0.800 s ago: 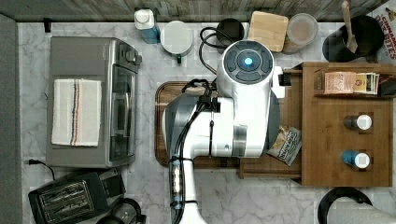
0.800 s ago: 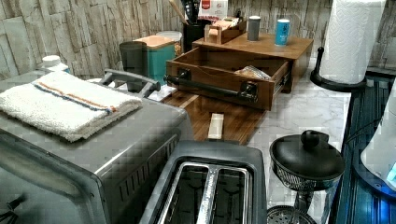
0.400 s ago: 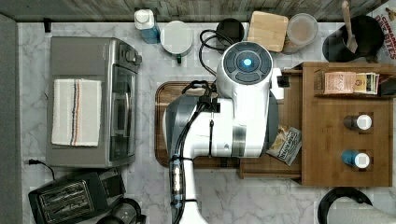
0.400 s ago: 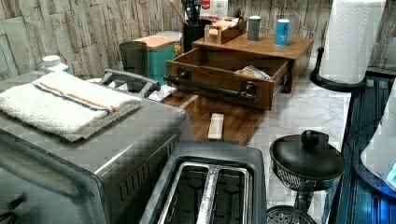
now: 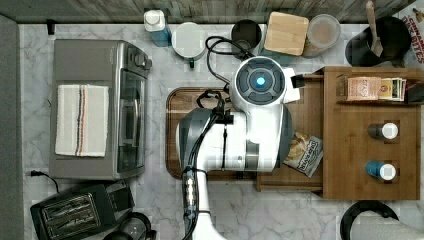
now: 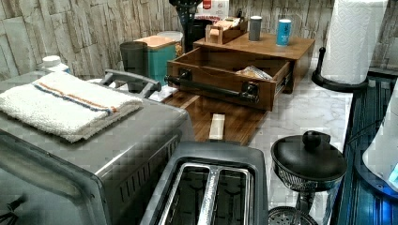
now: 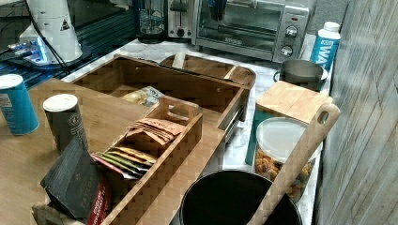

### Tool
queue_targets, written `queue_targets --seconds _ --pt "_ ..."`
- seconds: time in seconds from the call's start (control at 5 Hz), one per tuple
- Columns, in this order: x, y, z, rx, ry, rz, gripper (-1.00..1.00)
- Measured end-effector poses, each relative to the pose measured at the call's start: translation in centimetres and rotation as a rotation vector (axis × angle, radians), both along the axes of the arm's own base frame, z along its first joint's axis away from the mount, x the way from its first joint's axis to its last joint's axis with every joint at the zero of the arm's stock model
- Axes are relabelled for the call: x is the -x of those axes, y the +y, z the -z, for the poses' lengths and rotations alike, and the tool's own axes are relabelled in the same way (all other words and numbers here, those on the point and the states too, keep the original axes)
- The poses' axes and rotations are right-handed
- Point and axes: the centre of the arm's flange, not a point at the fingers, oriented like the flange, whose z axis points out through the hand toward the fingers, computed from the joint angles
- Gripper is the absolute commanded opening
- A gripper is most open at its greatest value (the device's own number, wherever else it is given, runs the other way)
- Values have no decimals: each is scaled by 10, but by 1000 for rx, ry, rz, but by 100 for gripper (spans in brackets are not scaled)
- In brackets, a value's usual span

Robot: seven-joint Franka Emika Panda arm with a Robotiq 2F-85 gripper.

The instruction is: Close the drawer.

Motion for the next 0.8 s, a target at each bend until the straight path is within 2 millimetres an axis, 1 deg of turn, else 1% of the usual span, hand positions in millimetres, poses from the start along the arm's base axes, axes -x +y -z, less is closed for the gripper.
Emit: queue_targets --seconds 0.2,0.4,0.6,0.8 --pt "7 11 20 -69 -25 -127 -100" --pt "20 23 41 -126 6 -229 -100" --pt "29 30 56 -126 38 -303 -100" --pt "28 32 60 17 13 -340 -100"
